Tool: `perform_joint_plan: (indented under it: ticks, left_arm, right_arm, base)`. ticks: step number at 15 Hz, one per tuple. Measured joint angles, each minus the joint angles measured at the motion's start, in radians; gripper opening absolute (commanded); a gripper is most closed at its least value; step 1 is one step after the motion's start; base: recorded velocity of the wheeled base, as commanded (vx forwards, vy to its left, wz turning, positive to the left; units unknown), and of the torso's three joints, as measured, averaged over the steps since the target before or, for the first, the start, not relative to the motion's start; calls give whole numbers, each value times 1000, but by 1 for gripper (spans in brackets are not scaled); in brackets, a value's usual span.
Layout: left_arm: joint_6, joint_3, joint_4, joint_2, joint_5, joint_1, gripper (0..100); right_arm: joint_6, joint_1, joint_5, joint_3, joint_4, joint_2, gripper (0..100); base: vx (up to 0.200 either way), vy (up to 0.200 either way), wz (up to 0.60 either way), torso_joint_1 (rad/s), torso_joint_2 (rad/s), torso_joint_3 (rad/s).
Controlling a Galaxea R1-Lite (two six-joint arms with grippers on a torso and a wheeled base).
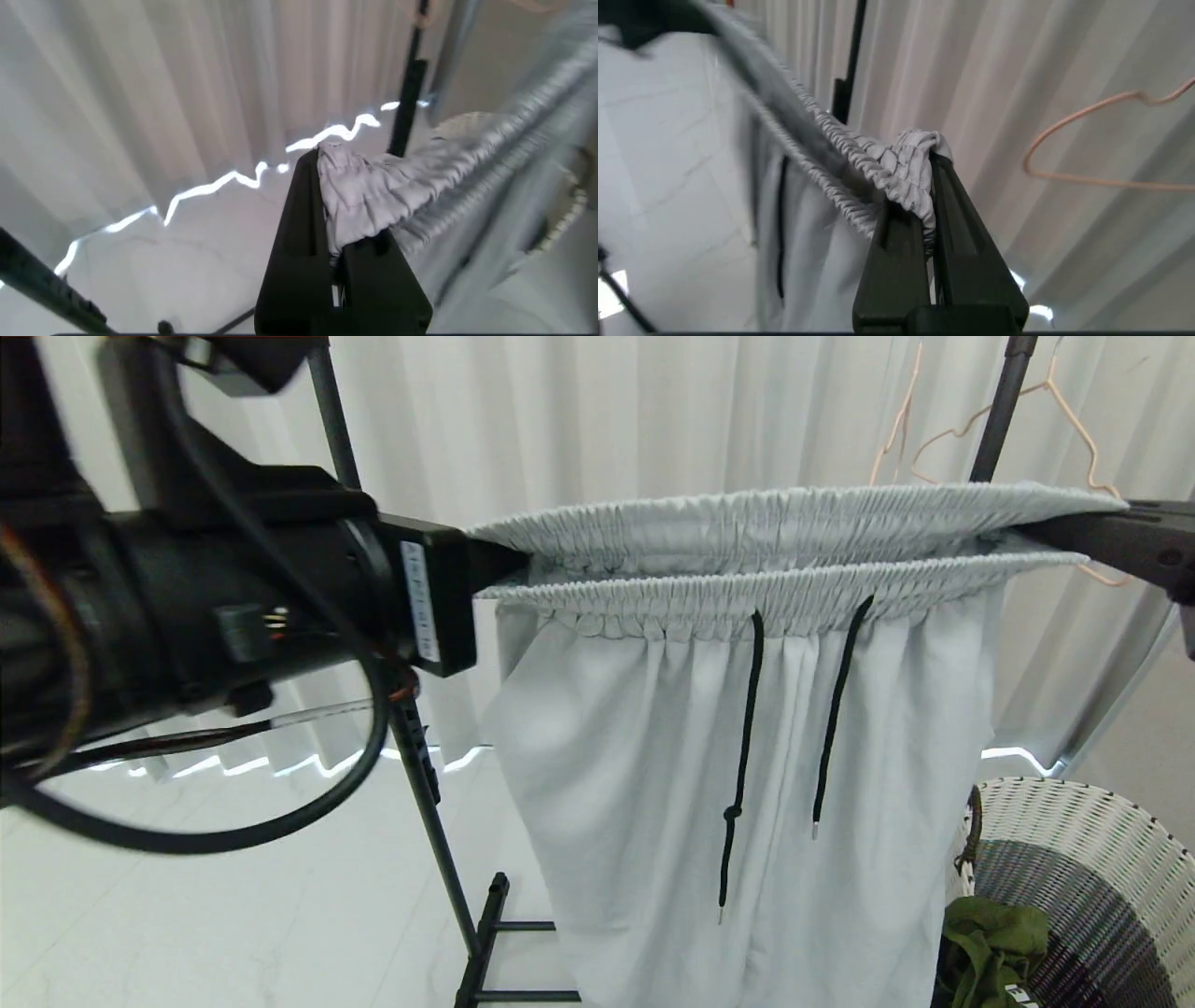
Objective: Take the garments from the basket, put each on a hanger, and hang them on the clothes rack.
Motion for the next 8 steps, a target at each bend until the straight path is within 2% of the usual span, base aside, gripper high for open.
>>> perform_joint_plan:
  ticks: [4, 8]
  left_arm:
    - [44, 24, 52, -149, 1, -96, 0]
    - [51, 53, 53, -205, 4, -141, 0]
  right_arm:
    - [1, 16, -1, -150, -3, 141, 0]
    - [1, 53, -5, -207, -3, 216, 0]
  base:
    - [0, 0, 0, 0, 0, 0]
    - [0, 0, 0, 0, 0, 0]
